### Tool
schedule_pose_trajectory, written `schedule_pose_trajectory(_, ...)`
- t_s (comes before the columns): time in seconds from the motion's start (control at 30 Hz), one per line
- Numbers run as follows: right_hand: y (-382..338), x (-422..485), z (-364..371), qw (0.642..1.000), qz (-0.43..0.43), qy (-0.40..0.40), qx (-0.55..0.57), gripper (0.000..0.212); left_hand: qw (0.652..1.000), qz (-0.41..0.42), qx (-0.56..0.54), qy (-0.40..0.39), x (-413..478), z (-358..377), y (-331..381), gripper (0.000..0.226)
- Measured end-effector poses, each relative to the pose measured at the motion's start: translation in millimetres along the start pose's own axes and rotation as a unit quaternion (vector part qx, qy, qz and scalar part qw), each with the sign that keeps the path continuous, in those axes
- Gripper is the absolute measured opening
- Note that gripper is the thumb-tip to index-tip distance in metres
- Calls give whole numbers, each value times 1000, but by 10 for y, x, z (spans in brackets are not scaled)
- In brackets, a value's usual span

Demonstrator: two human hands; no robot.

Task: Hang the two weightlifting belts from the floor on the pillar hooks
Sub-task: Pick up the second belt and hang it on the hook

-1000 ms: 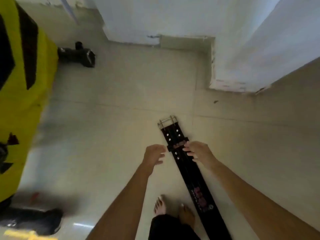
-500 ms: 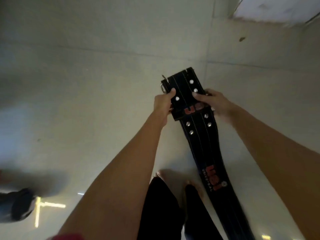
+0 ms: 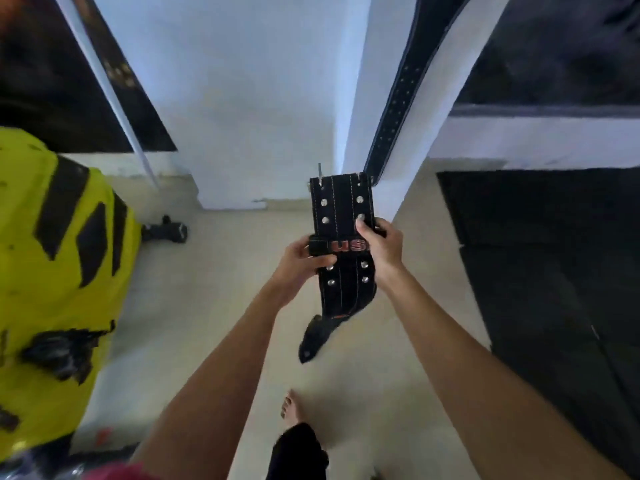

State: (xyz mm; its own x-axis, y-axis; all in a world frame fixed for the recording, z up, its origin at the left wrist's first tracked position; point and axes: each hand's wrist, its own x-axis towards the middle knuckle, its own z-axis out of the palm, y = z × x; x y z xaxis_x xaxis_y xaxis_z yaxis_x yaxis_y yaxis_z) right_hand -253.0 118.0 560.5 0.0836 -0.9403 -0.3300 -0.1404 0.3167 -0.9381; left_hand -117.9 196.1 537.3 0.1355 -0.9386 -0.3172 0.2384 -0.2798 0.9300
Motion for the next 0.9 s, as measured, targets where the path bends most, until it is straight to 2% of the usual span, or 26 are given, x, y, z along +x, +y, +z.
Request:
schedule_pose_trajectory(0.1, -573, -368, -180, 997, -41, -11, 68, 10, 995, 71, 64, 14, -386, 216, 388, 30)
schedule_pose_trajectory(0.27, -1340, -876, -414, 985, -106, -57, 124, 24, 988, 86, 115, 58, -1068, 487, 452, 21)
schedule_pose_trajectory(0.43, -1852, -1289, -464, 973, -170, -98, 119, 24, 964, 203, 49, 163, -1402, 819, 1536, 11)
schedule_pose_trajectory(0.53, -2128, -1436, -516, 964, -196, -143, 110, 35, 944, 248, 6, 217, -1474, 874, 1852, 10)
schedule_pose_trajectory(0.63, -2251, -1507, -630, 942, -261, -187, 96, 39, 934, 272, -31, 228, -1514, 950, 2079, 12)
schedule_pose_trajectory(0.73, -2200, -1537, -713, 934, -301, -175, 79, 32, 921, 299, -79, 235, -1552, 1087, 2308, 11)
schedule_pose_trajectory(0.83, -1960, -1492, -775, 943, -292, -151, 59, 22, 916, 324, -100, 215, -1584, 1234, 2492, 14)
schedule_pose_trajectory(0.9, -1693, -1486, -865, 951, -264, -156, 33, 24, 915, 333, -111, 199, -1595, 1291, 2600, 16)
